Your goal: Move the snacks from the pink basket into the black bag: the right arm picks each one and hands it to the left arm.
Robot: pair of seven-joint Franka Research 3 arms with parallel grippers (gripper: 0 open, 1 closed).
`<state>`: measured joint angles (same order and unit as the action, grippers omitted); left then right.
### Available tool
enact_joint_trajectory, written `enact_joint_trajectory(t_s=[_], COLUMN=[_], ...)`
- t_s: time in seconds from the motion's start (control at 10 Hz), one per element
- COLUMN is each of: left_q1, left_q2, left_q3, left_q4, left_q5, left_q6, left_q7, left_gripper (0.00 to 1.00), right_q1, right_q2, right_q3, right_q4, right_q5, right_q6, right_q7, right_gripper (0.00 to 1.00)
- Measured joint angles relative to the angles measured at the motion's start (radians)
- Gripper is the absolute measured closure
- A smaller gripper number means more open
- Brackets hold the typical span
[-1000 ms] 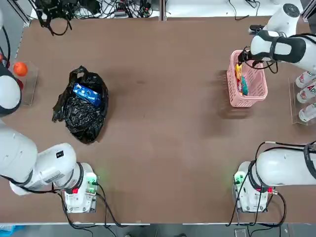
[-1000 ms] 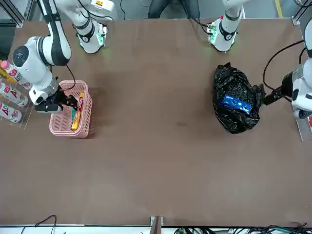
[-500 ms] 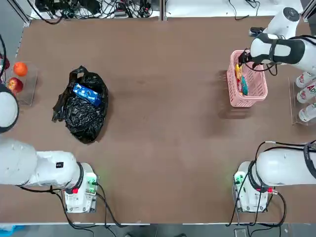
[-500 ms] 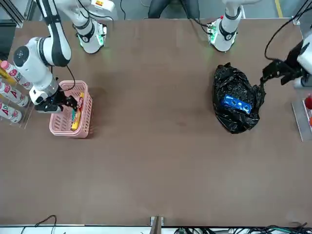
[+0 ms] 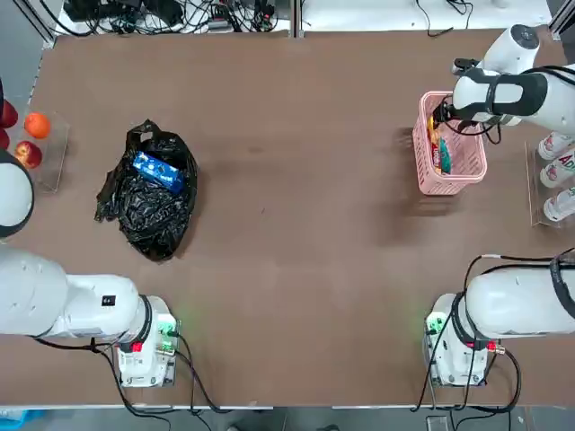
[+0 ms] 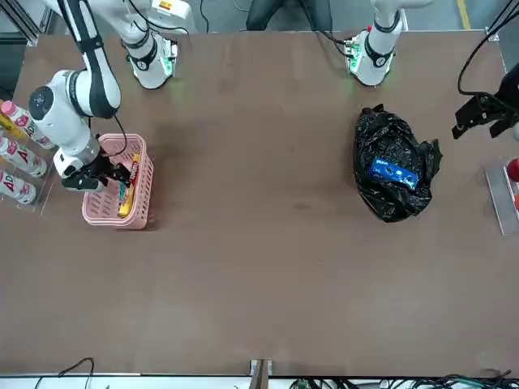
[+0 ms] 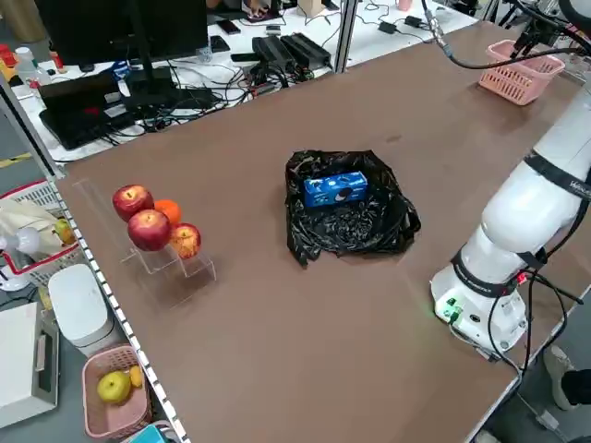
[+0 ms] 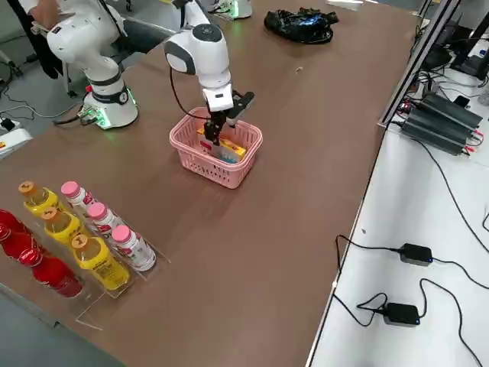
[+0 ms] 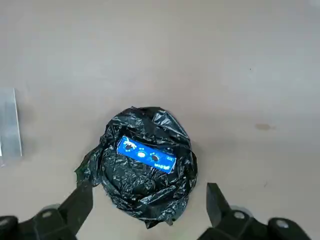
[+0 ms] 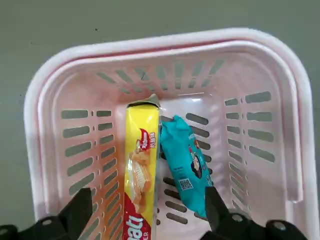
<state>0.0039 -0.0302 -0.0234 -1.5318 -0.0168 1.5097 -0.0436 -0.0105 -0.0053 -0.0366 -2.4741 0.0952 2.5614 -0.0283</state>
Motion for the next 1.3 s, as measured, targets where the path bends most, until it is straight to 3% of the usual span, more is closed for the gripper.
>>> enact_joint_trajectory(t_s=[1.0, 1.3], left_q1=[-0.008, -0.008], left_q2=[0.009, 0.009], left_q3=[-0.023, -0.029], left_q4=[0.005, 0.008], left_q5=[0.004, 0.004], left_q6=[-0.032, -0.032], left_q7=[-0.002, -0.024], left_gripper=[0.00, 0.00], right_q1=[-0.018, -0.023], right_q2=[0.095, 0.096], right_q3=[0.001, 0.002], right_q4=[-0.004, -0.045], right_q5=[0.000, 0.003], right_q6=[0.097, 0.125], right_q7=[-0.032, -0.036], right_gripper=[0.06, 0.06])
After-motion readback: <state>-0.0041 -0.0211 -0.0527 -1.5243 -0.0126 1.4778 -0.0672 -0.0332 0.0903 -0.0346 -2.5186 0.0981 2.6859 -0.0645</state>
